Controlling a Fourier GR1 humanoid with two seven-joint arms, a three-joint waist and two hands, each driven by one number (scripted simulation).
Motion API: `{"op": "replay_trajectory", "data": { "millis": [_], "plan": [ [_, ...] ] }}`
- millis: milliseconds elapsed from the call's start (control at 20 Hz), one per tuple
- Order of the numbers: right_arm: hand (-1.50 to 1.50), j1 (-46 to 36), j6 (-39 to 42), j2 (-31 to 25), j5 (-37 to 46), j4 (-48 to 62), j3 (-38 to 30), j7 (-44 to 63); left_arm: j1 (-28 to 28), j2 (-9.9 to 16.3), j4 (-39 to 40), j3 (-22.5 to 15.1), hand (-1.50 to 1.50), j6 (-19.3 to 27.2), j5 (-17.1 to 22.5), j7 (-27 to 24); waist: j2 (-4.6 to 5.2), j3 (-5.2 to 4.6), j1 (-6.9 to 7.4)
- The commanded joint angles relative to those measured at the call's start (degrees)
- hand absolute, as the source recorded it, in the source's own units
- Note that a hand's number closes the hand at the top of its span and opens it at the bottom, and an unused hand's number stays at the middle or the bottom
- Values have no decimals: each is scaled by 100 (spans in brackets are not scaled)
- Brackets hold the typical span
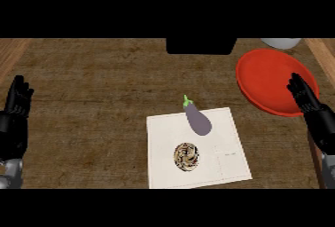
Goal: Pick the cupcake from the placemat and place it in the bowl
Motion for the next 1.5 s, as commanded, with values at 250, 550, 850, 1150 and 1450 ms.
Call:
{"op": "replay_trajectory", "data": {
  "millis": [250,550,850,1150,1450],
  "plan": [
    [150,393,-1846,1722,620,-1489,895,730,-333,-495,-433,-1418,0,-1368,225,88,95,13,-541],
    [-150,887,-3329,2501,2567,-1151,2098,1378,-242,-703,-581,-1788,0,-1747,367,240,142,35,-128],
    [-150,72,-2750,1832,4720,-856,2727,3338,-642,-1021,-156,-1919,0,-1750,165,274,145,18,-102],
    [-150,-488,-397,1240,5047,-1436,3046,5454,-681,-972,-188,-1810,0,-1795,270,437,99,-4,-113],
    [-150,-1267,1783,1938,3859,-1323,3221,7292,-868,-1088,-65,-1896,0,-1843,169,399,160,4,22]
  ]
}}
